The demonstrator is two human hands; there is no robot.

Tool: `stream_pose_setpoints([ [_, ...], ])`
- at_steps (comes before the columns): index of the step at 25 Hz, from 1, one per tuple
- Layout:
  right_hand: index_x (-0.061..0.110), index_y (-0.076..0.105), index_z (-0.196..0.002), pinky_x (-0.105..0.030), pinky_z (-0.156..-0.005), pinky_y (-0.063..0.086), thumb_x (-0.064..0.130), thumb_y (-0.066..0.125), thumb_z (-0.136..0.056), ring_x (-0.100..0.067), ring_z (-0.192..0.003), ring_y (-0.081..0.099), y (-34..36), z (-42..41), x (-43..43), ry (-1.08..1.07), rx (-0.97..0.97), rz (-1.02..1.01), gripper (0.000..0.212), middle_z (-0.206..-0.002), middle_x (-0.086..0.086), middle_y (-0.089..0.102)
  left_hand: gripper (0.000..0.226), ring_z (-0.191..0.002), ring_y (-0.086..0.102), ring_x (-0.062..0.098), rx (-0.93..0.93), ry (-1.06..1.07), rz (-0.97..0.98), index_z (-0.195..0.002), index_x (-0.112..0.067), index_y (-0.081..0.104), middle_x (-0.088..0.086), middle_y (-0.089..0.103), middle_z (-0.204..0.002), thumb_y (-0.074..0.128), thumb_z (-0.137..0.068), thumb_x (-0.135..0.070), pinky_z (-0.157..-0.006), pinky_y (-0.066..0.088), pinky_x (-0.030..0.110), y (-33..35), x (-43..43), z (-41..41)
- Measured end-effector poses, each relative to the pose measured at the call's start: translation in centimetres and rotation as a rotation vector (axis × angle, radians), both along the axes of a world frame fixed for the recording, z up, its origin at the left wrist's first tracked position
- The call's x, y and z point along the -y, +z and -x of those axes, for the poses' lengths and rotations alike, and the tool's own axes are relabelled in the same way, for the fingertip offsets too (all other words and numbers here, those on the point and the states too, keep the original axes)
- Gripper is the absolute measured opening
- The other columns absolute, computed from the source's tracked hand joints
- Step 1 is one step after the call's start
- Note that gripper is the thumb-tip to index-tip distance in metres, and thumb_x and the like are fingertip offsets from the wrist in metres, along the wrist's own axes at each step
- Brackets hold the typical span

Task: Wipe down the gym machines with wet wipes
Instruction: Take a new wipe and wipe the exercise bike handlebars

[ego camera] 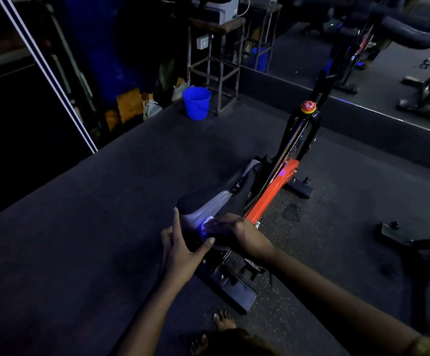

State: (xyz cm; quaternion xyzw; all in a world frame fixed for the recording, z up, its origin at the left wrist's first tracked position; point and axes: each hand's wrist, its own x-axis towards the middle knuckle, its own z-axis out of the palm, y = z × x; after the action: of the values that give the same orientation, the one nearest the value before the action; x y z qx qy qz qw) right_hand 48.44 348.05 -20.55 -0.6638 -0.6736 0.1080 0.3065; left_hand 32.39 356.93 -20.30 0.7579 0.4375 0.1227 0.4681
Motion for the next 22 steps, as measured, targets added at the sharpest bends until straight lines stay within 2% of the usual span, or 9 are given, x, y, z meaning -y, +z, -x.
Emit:
stream_pose_setpoints([
  [3,0.012,0.071,-0.104,-0.013,-0.09,0.042,0.014,0.062,-0.084,-0.005,-0.101,0.059,0.5,-3.0,-0.3,-0.341,-0.034,-0.096,0.023,-0.11,-0.002,0.068,0.08,-0.124,0.041,0.023,0.102,-0.053,-0.234,-0.149,-0.019,0.024,0.008,0.032,-0.137,0.067,-0.085,-0.038,-0.103,0.036,0.033,1.3,-1.3,-0.7],
  [5,0.013,0.07,-0.106,-0.015,-0.089,0.04,0.015,0.056,-0.085,-0.013,-0.104,0.06,0.5,-5.1,-1.4,-0.613,-0.03,-0.09,0.026,-0.113,-0.001,0.066,0.074,-0.128,0.036,0.026,0.092,-0.13,-0.302,-0.146,-0.014,0.033,0.011,0.034,-0.14,0.059,-0.085,-0.045,-0.107,0.031,0.037,1.6,-3.1,-3.0],
  [7,0.011,0.07,-0.106,-0.016,-0.088,0.035,0.011,0.059,-0.085,-0.023,-0.104,0.059,-0.6,-5.4,-2.5,-0.71,0.013,-0.047,0.024,-0.113,-0.005,0.066,0.075,-0.132,0.032,0.027,0.029,-0.204,-0.337,-0.146,-0.016,0.034,0.009,0.034,-0.145,0.048,-0.084,-0.056,-0.111,0.027,0.04,1.7,-4.8,-5.5],
  [11,0.01,0.069,-0.109,-0.018,-0.089,0.033,0.008,0.063,-0.077,-0.026,-0.095,0.06,-2.5,-1.2,-1.8,-0.734,0.056,-0.082,0.032,-0.111,-0.007,0.065,0.056,-0.134,0.032,0.023,-0.144,-0.256,-0.412,-0.146,-0.023,0.034,0.002,0.038,-0.147,0.04,-0.096,-0.049,-0.11,0.021,0.039,0.5,-6.4,-8.5],
  [14,0.01,0.066,-0.113,-0.026,-0.077,0.049,0.012,0.064,-0.072,-0.025,-0.088,0.061,-1.8,3.6,-0.5,-0.652,0.096,-0.084,0.041,-0.111,-0.006,0.065,0.066,-0.132,0.036,0.023,-0.262,-0.202,-0.457,-0.143,-0.023,0.038,0.002,0.046,-0.143,0.021,-0.093,-0.063,-0.107,0.021,0.04,-0.2,-6.1,-9.4],
  [16,0.014,0.066,-0.113,-0.024,-0.07,0.049,0.022,0.064,-0.073,-0.022,-0.085,0.06,-1.0,5.2,0.3,-0.568,0.089,-0.028,0.041,-0.111,-0.002,0.065,0.076,-0.128,0.04,0.025,-0.305,-0.15,-0.473,-0.141,-0.022,0.042,0.004,0.05,-0.14,0.011,-0.089,-0.068,-0.104,0.025,0.04,-0.5,-5.9,-9.7],
  [18,0.016,0.067,-0.112,-0.018,-0.08,0.043,0.026,0.06,-0.076,-0.02,-0.093,0.06,0.6,3.9,0.1,-0.606,-0.076,-0.035,0.037,-0.109,0.001,0.065,0.084,-0.124,0.044,0.026,-0.305,-0.131,-0.485,-0.138,-0.021,0.048,0.004,0.054,-0.136,0.006,-0.086,-0.073,-0.099,0.031,0.039,-0.8,-5.9,-9.7],
  [20,0.013,0.068,-0.112,-0.012,-0.089,0.036,0.017,0.056,-0.083,-0.021,-0.104,0.059,2.3,0.4,-1.6,-0.7,-0.198,-0.035,0.031,-0.11,0.0,0.064,0.089,-0.118,0.048,0.025,-0.314,-0.143,-0.539,-0.132,-0.022,0.054,0.003,0.058,-0.129,0.004,-0.083,-0.076,-0.093,0.036,0.038,-0.8,-6.0,-9.5],
  [22,0.007,0.065,-0.116,-0.021,-0.093,0.038,0.011,0.053,-0.085,-0.027,-0.108,0.058,2.6,-3.7,-4.6,-0.561,-0.029,0.036,0.034,-0.115,-0.01,0.063,0.077,-0.116,0.049,0.024,-0.325,-0.144,-0.572,-0.13,-0.021,0.057,0.003,0.06,-0.126,0.011,-0.089,-0.068,-0.09,0.037,0.038,-0.9,-6.0,-9.6],
])
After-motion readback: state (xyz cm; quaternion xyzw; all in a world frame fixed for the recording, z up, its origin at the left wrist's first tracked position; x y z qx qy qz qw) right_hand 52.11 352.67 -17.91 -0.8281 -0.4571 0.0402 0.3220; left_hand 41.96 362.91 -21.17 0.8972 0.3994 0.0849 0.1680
